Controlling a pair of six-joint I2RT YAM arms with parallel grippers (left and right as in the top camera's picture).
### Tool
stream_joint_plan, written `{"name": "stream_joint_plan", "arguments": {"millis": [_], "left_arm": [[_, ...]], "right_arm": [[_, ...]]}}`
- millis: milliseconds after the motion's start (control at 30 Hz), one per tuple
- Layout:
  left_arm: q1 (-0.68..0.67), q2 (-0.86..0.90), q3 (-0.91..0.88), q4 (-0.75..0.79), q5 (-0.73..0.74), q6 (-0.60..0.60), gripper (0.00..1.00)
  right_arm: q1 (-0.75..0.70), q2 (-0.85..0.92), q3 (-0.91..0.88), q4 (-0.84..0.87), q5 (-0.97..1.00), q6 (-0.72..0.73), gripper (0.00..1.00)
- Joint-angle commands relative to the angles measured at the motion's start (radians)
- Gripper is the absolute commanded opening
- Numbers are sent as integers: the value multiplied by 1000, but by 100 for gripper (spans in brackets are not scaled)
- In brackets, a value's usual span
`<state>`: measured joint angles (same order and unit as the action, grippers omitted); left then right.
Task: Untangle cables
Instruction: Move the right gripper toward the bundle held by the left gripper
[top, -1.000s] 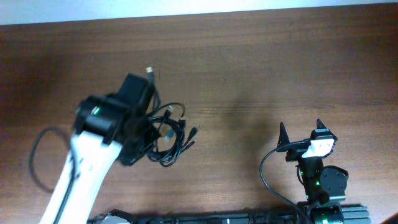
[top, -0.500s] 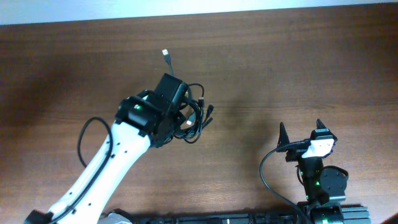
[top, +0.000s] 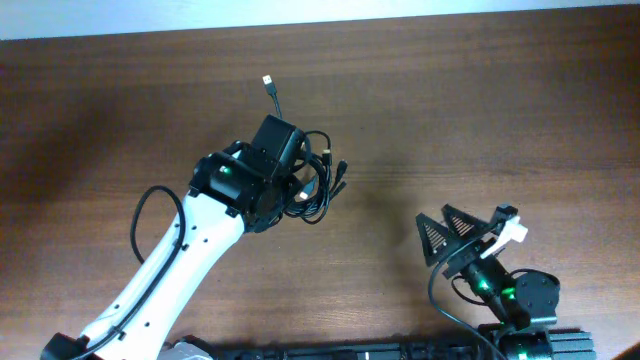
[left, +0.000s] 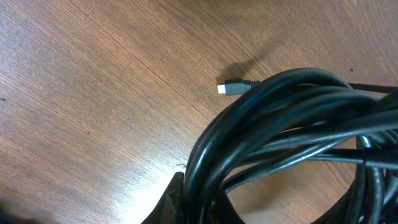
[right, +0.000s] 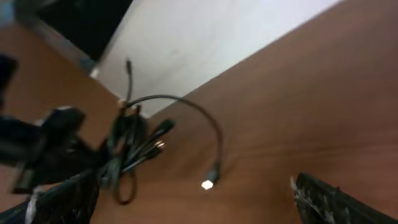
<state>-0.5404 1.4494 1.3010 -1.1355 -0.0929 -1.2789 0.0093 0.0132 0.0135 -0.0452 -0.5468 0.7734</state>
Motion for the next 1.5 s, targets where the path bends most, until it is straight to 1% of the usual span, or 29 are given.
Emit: {"name": "stream_joint_plan", "arguments": {"millis": [0,67,100,133,167,200,233,267,300,333,367,400,467,567,600,633,733,867,900,933,967,1033,1100,1133,1200,1267,1333,1367,1467], "left_arm": [[0,-10,3,6,53,-89,0],[0,-10,3,6,53,-150,0],[0,-10,3,5,54,-193,0],[0,-10,3,-1,58,-270,0],[0,-10,3,-1,80,-393,0],[0,-10,3,-1,105,-483,0],[0,-10,3,-1,130,-493,0],[0,-10,3,3,159,-494,0],[0,-10,3,19,192,-493,1],[0,-10,3,28,222,-494,4],[0,-10,3,28,230,-493,1],[0,-10,3,26,232,-493,0],[0,-10,3,25,233,-509,0],[0,-10,3,27,289,-515,0],[0,-10,3,20,289,-515,0],[0,-10,3,16,291,-515,0],[0,-10,3,19,292,-516,0],[0,-10,3,28,295,-515,0],[0,-10,3,28,261,-515,0],[12,-10,3,19,172,-515,0],[47,-10,3,-27,130,-515,0],[94,-10,3,-63,150,-496,0],[103,-10,3,-71,187,-496,0],[102,-10,3,-71,216,-494,0],[102,-10,3,-70,297,-477,0],[95,-10,3,-69,326,-478,0],[75,-10,3,-64,326,-478,0],[60,-10,3,-50,325,-478,0],[11,-10,3,-19,325,-478,0]], "right_arm": [[3,-5,-6,59,-31,31,98],[3,6,63,30,-13,-80,99],[3,41,131,-56,18,-92,99],[3,103,204,-167,24,-130,98],[3,204,290,-285,13,-161,98],[4,301,360,-317,-85,-183,99],[6,379,401,-293,-208,-183,99],[49,510,426,-153,-454,-182,99],[94,591,426,-45,-501,-163,99],[130,655,426,51,-500,-94,99],[167,720,426,167,-499,-50,91],[201,771,426,232,-497,-50,79],[280,872,426,288,-496,-51,79],[366,1003,426,324,-391,-61,79],[378,1040,426,355,-343,-62,77],[378,1065,426,371,-314,-62,71],[380,1095,426,395,-302,-59,57],[480,1095,426,415,-214,-59,56],[491,1093,426,424,-233,-58,59],[481,1090,426,435,-316,-59,82],[460,1078,426,439,-410,-59,99],[434,1070,426,439,-443,-59,99],[431,1072,426,437,-307,-119,99],[432,1072,426,422,-179,-160,99],[445,1072,426,420,-86,-160,99],[487,1075,426,416,-87,-161,88],[540,1078,426,417,-83,-161,88],[561,1079,426,417,-67,-161,84],[596,1091,426,420,-61,-160,61]]}}
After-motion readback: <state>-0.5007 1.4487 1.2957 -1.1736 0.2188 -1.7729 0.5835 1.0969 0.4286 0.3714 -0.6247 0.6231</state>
